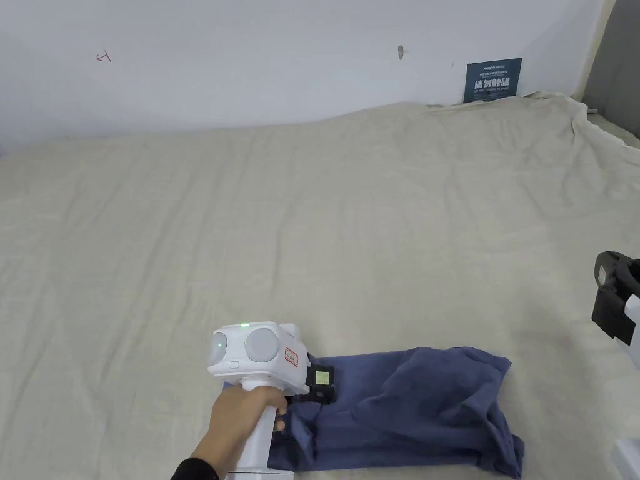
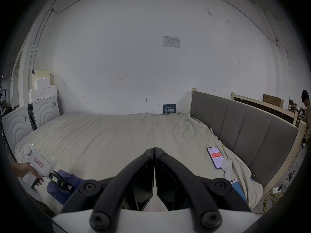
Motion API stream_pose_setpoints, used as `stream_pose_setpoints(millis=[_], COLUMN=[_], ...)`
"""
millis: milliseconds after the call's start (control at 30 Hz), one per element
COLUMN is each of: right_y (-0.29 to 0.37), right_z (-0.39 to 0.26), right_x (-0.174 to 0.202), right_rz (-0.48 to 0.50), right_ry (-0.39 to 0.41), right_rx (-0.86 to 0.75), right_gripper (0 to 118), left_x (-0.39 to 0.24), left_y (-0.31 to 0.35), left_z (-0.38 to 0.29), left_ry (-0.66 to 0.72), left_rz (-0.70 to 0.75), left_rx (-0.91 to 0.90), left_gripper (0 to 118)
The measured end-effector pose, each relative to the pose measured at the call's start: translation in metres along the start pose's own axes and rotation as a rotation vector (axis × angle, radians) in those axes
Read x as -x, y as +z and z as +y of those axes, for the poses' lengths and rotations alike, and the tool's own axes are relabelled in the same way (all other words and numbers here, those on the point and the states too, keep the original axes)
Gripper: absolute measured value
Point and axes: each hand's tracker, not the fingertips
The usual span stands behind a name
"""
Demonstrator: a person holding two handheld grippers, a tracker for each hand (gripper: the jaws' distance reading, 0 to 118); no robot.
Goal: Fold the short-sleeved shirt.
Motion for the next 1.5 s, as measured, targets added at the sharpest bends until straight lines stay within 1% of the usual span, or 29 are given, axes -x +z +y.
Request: stream_pose_setpoints(millis=[33, 67, 233, 333, 400, 500, 533, 567, 633, 667, 700, 767, 867, 1000, 1100, 1300, 1500], right_y=[0.001, 0.001, 0.003, 0.004, 0.004, 0.003, 0.004, 0.004, 0.005, 0.005, 0.006, 0.008, 0.009, 0.01, 0.011, 0.011, 0.013], right_z=[0.0, 0.0, 0.004, 0.005, 0.006, 0.005, 0.005, 0.006, 0.006, 0.006, 0.006, 0.007, 0.006, 0.004, 0.002, -0.002, -0.006], right_x=[0.0, 0.0, 0.0, 0.001, 0.002, 0.001, 0.001, 0.0, 0.0, 0.0, -0.001, -0.001, -0.002, -0.003, -0.004, -0.011, -0.017], right_rz=[-0.001, -0.001, -0.002, -0.001, 0.001, 0.001, 0.001, 0.0, -0.002, -0.003, -0.005, -0.008, -0.014, -0.02, -0.022, -0.031, -0.04], right_ry=[0.0, 0.0, 0.0, 0.001, 0.0, -0.001, -0.001, 0.0, 0.001, 0.0, 0.001, 0.002, 0.003, 0.0, -0.001, -0.005, -0.007], right_rx=[0.0, -0.001, -0.008, -0.015, -0.017, -0.018, -0.019, -0.02, -0.021, -0.021, -0.021, -0.02, -0.017, -0.011, -0.006, 0.009, 0.019], right_gripper=[0, 0, 0, 0, 0, 0, 0, 0, 0, 0, 0, 0, 0, 0, 0, 0, 0], left_x=[-0.001, 0.0, 0.019, 0.039, 0.053, 0.069, 0.074, 0.077, 0.083, 0.085, 0.085, 0.084, 0.08, 0.078, 0.07, 0.052, 0.013], left_y=[0.006, 0.013, 0.067, 0.098, 0.11, 0.112, 0.11, 0.109, 0.102, 0.097, 0.092, 0.084, 0.07, 0.045, 0.023, -0.011, -0.024], left_z=[-0.001, -0.002, -0.01, -0.02, -0.026, -0.033, -0.035, -0.04, -0.05, -0.053, -0.055, -0.064, -0.07, -0.078, -0.086, -0.102, -0.109], left_ry=[-0.007, -0.011, 0.03, 0.074, 0.095, 0.089, 0.093, 0.096, 0.068, 0.069, 0.068, 0.033, -0.026, -0.03, -0.075, -0.1, -0.148], left_rz=[-0.012, -0.027, -0.082, -0.076, -0.049, 0.025, 0.053, 0.06, 0.063, 0.07, 0.081, 0.101, 0.138, 0.139, 0.159, 0.114, 0.056], left_rx=[-0.028, -0.066, -0.256, -0.399, -0.474, -0.515, -0.525, -0.567, -0.624, -0.619, -0.614, -0.634, -0.604, -0.558, -0.504, -0.44, -0.423], left_gripper=[108, 112, 112, 112, 113, 111, 108, 96, 38, 18, 11, 0, 0, 0, 0, 0, 0])
